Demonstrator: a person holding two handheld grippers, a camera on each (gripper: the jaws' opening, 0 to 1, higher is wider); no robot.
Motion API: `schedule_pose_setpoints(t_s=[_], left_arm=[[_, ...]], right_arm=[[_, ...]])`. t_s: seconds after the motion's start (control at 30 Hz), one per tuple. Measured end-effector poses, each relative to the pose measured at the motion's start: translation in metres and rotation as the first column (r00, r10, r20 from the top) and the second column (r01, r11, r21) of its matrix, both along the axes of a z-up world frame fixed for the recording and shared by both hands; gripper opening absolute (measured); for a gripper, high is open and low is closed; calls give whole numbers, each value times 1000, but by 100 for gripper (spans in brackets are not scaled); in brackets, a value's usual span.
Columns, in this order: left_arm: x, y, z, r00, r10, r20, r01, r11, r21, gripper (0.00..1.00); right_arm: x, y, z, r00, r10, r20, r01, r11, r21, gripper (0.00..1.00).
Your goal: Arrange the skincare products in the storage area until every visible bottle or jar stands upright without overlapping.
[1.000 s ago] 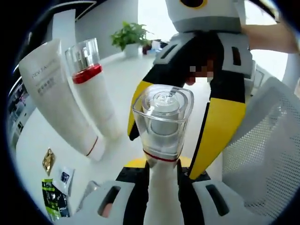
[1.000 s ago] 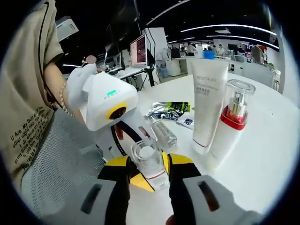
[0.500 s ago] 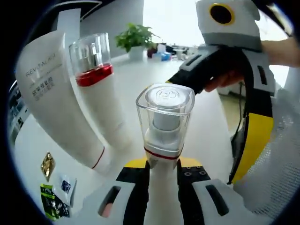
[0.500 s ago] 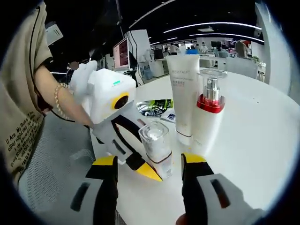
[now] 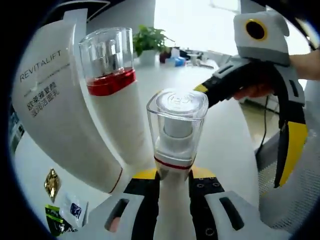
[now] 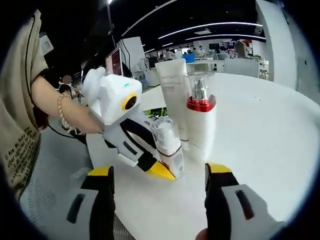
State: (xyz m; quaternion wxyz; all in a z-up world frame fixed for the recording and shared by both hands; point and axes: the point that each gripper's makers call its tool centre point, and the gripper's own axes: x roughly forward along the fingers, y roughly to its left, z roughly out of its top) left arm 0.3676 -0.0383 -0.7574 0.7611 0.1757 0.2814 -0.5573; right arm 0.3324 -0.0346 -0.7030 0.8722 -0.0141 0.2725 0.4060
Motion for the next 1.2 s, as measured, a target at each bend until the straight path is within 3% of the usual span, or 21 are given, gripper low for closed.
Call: schedule_pose_setpoints(t_s=[0.47,0.93,1.2], left_arm=[[17,-12,-2,1000,-18,-3,19,998,56,18],[16,-11,-4,1000,-29,7,29,997,69,19],[12,-5,-8,999,-30,-18,32,996,89,20]], right_arm=[[1,-1,0,1000,-17,-4,17,1000,11,74],[-1,-7,-1,999,-38,-9,38,999,14,74],[-1,-8,-1,999,-42,-11,42,999,13,75]])
